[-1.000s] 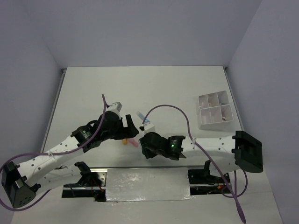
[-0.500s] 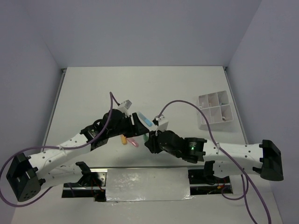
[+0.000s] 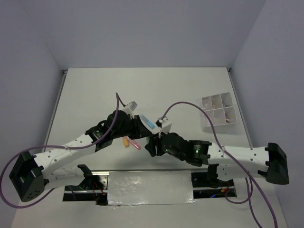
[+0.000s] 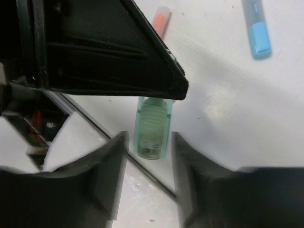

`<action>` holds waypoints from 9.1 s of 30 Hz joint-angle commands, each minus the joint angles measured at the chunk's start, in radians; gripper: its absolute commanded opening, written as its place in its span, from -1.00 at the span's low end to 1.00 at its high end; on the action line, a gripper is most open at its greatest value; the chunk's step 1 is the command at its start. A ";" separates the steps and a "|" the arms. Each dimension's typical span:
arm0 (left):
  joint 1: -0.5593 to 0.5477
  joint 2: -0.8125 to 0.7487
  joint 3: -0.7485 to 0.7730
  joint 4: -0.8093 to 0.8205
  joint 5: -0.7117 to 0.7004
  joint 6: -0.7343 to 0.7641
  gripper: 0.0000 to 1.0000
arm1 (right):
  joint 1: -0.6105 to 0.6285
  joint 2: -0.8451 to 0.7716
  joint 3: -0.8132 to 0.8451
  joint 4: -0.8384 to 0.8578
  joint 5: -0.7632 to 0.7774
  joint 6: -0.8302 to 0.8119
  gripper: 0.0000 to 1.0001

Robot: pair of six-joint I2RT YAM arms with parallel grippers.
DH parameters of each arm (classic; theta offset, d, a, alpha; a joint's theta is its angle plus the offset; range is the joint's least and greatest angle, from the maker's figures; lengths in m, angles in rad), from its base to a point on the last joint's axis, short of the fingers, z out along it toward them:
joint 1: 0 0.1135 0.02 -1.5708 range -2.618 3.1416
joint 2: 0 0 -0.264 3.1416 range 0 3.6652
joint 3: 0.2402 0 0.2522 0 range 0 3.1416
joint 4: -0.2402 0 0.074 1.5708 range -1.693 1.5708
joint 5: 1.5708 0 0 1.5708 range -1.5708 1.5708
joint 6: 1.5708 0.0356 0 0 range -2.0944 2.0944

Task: Sort the stationery into containers
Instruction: Place the stationery in the storage box, then pick up the stationery from the center of the board, then place the stationery in the storage box, then pick up the pen from the center of the board.

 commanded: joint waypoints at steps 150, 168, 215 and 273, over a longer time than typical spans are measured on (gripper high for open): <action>0.363 -0.292 0.066 -0.273 -0.065 0.284 0.99 | -0.203 0.424 0.345 -0.203 -0.162 -0.335 -0.63; 0.174 -0.121 -0.140 0.587 0.229 -0.157 0.80 | -0.186 -0.018 0.172 -0.060 -0.188 -0.338 -0.55; -0.209 1.175 1.204 0.502 -0.237 0.233 -1.00 | -0.201 -0.446 0.644 -1.140 0.551 0.231 1.00; 0.187 -0.211 0.381 -0.795 -0.693 0.446 0.99 | -0.485 0.835 0.722 -0.279 -0.357 -0.479 0.67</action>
